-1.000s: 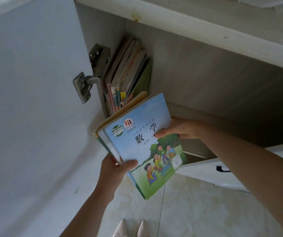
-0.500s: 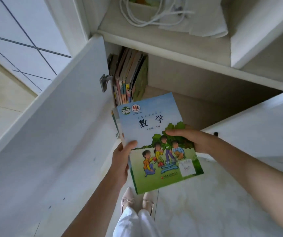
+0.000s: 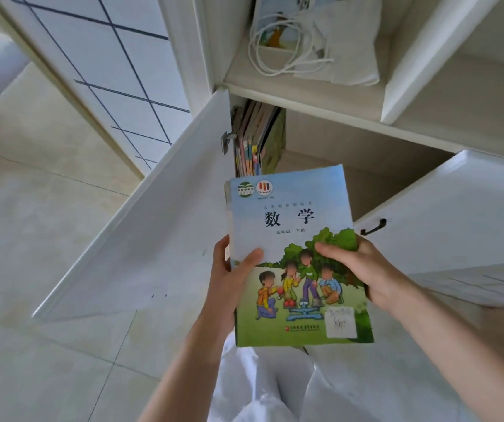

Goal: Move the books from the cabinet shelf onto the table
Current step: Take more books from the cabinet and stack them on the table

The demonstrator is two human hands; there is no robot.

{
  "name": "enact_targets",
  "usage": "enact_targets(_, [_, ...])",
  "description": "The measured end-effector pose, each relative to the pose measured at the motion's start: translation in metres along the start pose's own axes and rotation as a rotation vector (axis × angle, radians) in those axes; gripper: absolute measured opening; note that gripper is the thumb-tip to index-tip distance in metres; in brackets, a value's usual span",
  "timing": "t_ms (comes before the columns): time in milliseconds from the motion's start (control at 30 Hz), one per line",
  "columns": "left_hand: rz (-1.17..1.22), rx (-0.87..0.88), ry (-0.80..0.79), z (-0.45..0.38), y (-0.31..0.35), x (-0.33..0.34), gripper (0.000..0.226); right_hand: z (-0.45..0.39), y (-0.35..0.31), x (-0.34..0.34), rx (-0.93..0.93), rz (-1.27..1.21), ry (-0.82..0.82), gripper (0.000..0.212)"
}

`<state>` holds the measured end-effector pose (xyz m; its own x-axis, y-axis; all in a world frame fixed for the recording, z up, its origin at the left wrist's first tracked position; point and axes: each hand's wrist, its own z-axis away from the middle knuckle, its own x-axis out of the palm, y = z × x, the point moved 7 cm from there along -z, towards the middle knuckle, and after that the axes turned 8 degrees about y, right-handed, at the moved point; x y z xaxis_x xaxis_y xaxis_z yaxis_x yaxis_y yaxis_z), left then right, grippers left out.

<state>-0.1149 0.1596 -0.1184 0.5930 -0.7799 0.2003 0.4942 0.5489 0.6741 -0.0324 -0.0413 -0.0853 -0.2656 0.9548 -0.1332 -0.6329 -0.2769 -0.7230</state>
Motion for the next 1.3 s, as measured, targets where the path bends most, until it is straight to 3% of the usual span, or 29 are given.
enact_targets(100, [0.015,0.036,0.013,0.024,0.001,0.001,0.044,0.016,-0.004,-0.005,-0.019,0.017,-0.006,0.041])
enact_targets(233, [0.030,0.089,0.138,0.056,-0.011,-0.001,0.046,0.031,-0.006,-0.012,-0.063,0.138,-0.066,0.059])
enact_targets(333, [0.071,0.135,0.249,0.084,-0.026,-0.003,0.049,0.047,-0.015,-0.013,-0.203,0.254,-0.130,0.023])
enact_targets(400, [0.138,0.152,0.320,0.103,-0.041,-0.007,0.053,0.059,-0.019,-0.011,-0.310,0.344,-0.171,0.017])
enact_targets(567, [0.355,0.178,0.501,0.158,-0.090,-0.029,0.069,0.095,-0.012,0.012,-0.472,0.467,-0.394,0.053])
enact_targets(767, [0.489,0.230,0.791,0.237,-0.147,-0.066,0.067,0.143,0.021,0.057,-0.551,0.554,-0.697,0.073])
enact_targets(933, [0.688,0.293,1.022,0.312,-0.207,-0.088,0.043,0.206,0.058,0.104,-0.666,0.680,-0.981,0.071])
enact_targets(1100, [0.929,0.327,1.215,0.387,-0.283,-0.091,0.039,0.274,0.121,0.136,-0.739,0.849,-1.244,0.078])
enact_targets(1300, [1.142,0.384,1.378,0.474,-0.378,-0.085,0.039,0.366,0.211,0.142,-0.756,0.971,-1.447,0.091])
